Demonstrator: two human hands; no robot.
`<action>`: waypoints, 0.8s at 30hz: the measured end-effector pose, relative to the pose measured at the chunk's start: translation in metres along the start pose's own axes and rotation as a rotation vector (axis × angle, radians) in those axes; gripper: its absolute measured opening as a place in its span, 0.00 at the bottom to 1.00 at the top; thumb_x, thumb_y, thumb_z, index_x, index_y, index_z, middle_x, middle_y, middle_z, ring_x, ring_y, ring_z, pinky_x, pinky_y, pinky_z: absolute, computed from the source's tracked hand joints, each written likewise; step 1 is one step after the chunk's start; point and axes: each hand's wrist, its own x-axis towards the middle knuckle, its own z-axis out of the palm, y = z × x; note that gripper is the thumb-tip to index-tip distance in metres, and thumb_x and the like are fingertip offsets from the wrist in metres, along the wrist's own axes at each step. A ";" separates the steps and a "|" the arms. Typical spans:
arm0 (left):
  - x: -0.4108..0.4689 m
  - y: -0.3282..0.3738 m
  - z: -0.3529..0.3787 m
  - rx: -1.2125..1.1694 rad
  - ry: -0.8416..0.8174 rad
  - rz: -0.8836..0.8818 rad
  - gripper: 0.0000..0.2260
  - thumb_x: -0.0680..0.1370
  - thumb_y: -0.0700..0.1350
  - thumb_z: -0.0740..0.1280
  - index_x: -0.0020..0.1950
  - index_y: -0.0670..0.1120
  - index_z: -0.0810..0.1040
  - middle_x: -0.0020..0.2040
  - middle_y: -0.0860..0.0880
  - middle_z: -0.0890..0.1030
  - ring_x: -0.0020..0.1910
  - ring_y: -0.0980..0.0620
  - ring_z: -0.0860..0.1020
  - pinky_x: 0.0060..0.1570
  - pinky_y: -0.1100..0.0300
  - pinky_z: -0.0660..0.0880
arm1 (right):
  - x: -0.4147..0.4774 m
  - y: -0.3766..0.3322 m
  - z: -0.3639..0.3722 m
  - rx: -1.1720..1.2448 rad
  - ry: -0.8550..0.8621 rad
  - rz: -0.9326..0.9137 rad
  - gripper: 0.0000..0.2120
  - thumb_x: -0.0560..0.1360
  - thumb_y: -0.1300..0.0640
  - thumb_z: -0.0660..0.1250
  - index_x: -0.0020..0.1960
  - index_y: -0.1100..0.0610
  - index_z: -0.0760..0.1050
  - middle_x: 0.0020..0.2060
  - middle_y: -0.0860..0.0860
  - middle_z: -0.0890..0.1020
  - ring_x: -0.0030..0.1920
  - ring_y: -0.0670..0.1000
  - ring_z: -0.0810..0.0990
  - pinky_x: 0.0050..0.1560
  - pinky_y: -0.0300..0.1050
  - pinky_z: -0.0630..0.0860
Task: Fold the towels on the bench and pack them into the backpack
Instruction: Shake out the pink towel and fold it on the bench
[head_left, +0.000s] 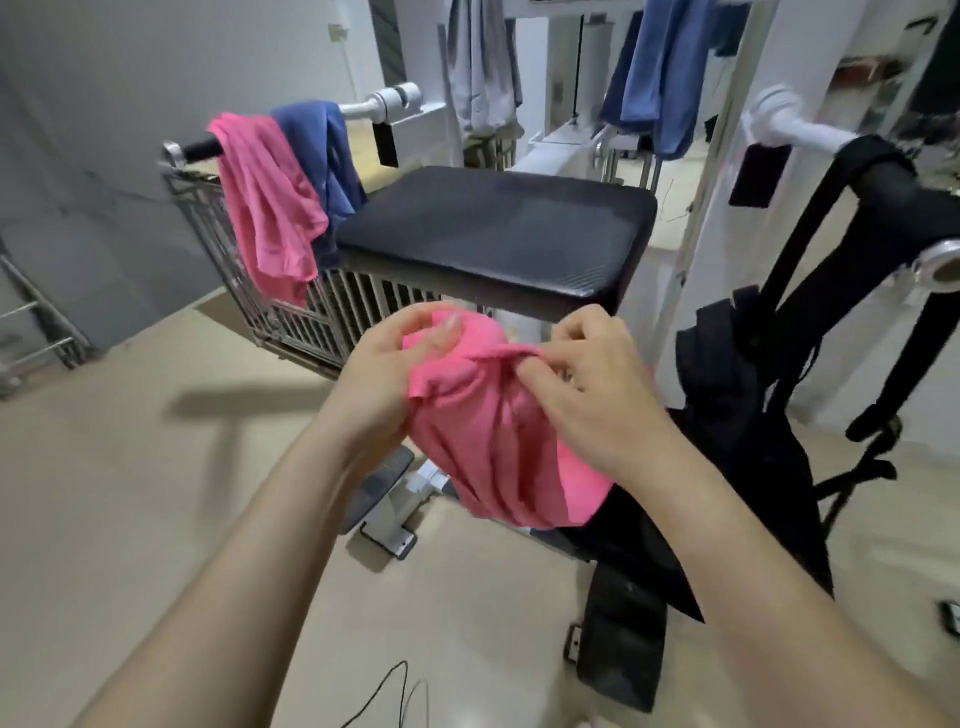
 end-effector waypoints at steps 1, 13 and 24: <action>-0.014 0.000 -0.007 0.058 -0.042 -0.038 0.09 0.75 0.47 0.68 0.51 0.44 0.81 0.42 0.48 0.84 0.41 0.51 0.80 0.41 0.59 0.78 | -0.010 -0.003 -0.004 0.118 0.014 0.036 0.19 0.76 0.52 0.62 0.29 0.57 0.74 0.35 0.52 0.72 0.40 0.51 0.72 0.42 0.47 0.70; -0.147 -0.008 -0.024 -0.193 -0.009 -0.196 0.15 0.67 0.35 0.65 0.52 0.44 0.81 0.43 0.41 0.75 0.38 0.50 0.74 0.36 0.59 0.74 | -0.107 0.022 -0.069 1.685 -0.510 0.615 0.20 0.78 0.50 0.62 0.64 0.64 0.72 0.54 0.58 0.78 0.57 0.55 0.79 0.60 0.48 0.76; -0.258 0.008 0.088 -0.556 0.366 -0.039 0.14 0.80 0.52 0.60 0.51 0.44 0.79 0.43 0.46 0.80 0.45 0.50 0.80 0.55 0.54 0.77 | -0.275 0.052 -0.088 1.465 -0.896 0.503 0.28 0.73 0.64 0.70 0.68 0.43 0.71 0.48 0.60 0.81 0.44 0.55 0.76 0.42 0.46 0.77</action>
